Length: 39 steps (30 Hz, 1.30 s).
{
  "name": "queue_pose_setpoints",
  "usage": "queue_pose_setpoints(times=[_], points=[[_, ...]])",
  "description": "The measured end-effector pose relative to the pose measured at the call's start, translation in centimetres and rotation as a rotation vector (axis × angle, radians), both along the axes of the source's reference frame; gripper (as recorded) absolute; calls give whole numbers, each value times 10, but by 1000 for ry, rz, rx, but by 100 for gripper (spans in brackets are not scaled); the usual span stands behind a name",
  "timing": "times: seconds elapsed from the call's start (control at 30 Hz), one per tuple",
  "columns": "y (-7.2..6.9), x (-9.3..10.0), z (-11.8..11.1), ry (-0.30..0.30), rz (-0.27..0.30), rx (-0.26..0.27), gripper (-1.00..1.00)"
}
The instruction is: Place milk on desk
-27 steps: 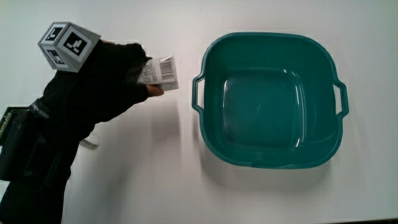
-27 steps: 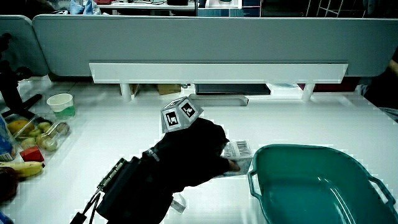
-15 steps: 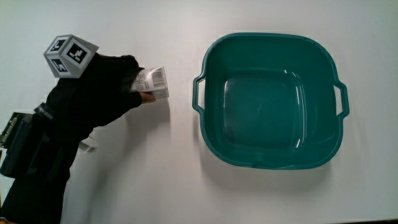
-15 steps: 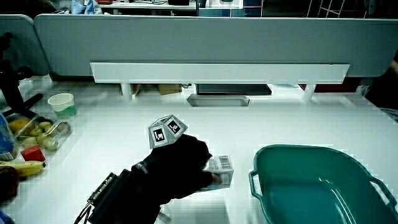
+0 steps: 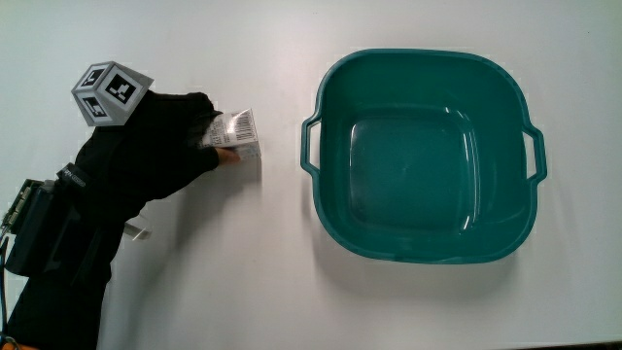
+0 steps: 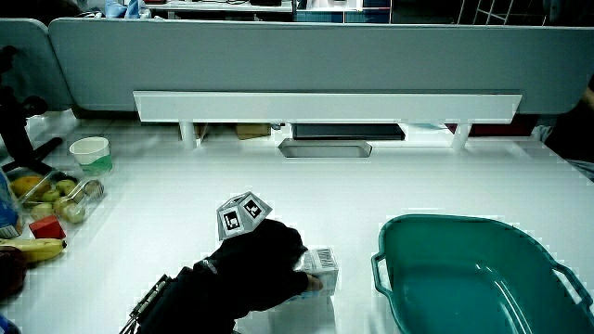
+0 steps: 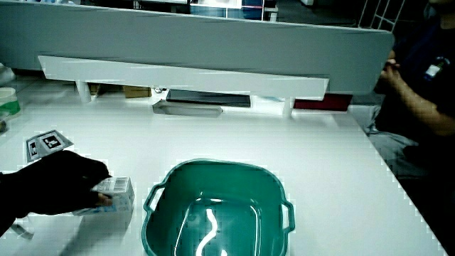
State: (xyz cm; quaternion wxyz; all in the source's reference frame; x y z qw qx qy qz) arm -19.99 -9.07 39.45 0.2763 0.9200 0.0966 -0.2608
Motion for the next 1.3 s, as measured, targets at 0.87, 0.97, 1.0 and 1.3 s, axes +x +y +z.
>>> queue_pose_setpoints(times=[0.87,0.97,1.0,1.3], points=[[18,-12,-2,-43,-84,-118,-79],[30,-13,-14,-100,-111,-142,-95],[34,-11,-21,-115,-98,-118,-100],[72,1,-31,-159,83,32,-100]])
